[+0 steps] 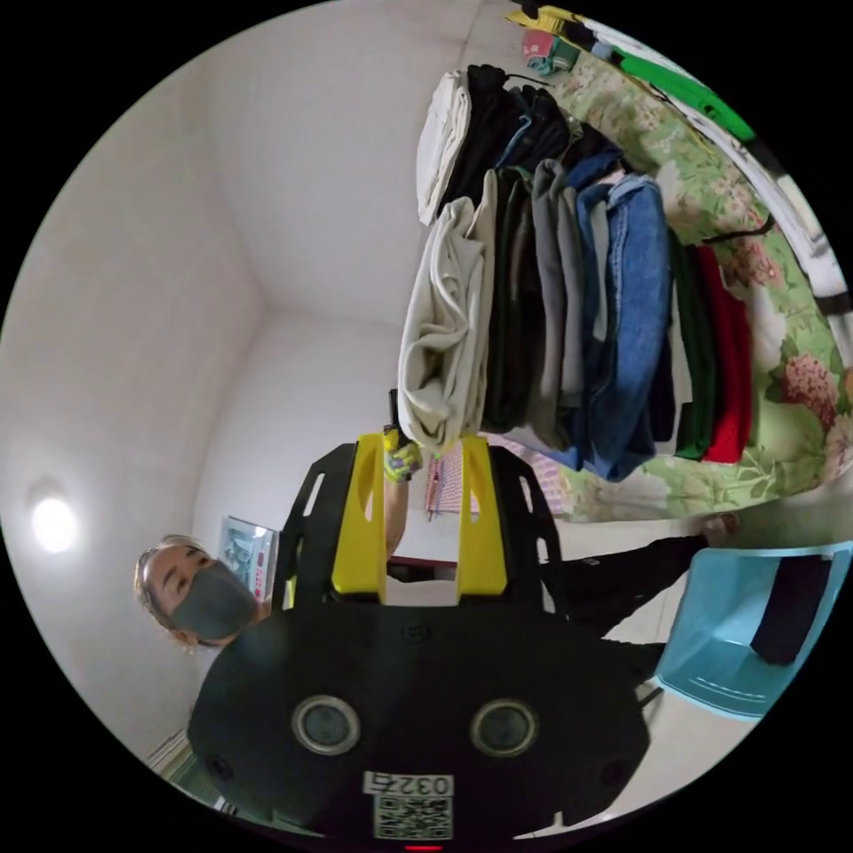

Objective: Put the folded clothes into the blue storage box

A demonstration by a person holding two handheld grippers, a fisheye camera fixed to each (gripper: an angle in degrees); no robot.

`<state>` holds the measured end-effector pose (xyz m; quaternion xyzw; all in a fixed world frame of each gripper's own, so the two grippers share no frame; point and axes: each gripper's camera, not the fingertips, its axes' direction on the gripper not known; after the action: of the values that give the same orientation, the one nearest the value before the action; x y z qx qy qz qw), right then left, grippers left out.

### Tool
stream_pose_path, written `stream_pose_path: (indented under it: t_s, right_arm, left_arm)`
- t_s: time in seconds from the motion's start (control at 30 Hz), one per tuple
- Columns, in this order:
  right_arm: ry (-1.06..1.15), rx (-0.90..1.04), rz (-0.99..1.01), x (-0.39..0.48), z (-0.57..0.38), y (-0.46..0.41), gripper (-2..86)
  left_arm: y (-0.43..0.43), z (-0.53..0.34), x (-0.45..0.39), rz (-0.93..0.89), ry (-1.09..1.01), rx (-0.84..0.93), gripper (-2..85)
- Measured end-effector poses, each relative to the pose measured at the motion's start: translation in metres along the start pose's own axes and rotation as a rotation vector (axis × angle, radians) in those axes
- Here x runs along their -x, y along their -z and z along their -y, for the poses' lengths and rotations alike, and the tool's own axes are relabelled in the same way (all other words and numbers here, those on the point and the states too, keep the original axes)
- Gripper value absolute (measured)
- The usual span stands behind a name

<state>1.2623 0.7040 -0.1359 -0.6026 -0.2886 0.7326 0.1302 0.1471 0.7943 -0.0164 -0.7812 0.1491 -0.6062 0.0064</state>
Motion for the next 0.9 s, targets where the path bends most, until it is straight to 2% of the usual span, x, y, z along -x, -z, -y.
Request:
stream_pose_path:
  t_s: [0.23,0.4,0.5,0.63,0.77,0.9]
  right_arm:
    - [-0.024,-0.012,0.049,0.003,0.009,0.006,11.3]
    - [-0.053,0.025,-0.025,0.005,0.02,0.004,11.0]
    - [-0.07,0.025,0.008,0.006,0.024,0.006,11.0]
    - [-0.08,0.043,-0.059,0.012,0.035,0.004,9.1]
    - [-0.054,0.119,-0.179,0.024,0.036,0.002,6.6]
    - [-0.078,0.126,-0.154,0.025,0.026,0.013,9.1]
  left_arm:
    - [0.011,0.015,0.029,-0.15,0.072,-0.106,10.3]
    - [0.025,0.026,0.046,-0.111,0.136,-0.113,9.9]
    - [0.034,0.032,0.045,-0.229,0.097,-0.168,8.8]
    - [0.047,0.044,0.041,-0.112,0.125,-0.19,8.6]
    - [0.055,0.051,0.056,-0.141,0.167,-0.193,6.5]
    - [0.055,0.058,0.067,-0.162,0.178,-0.177,5.7]
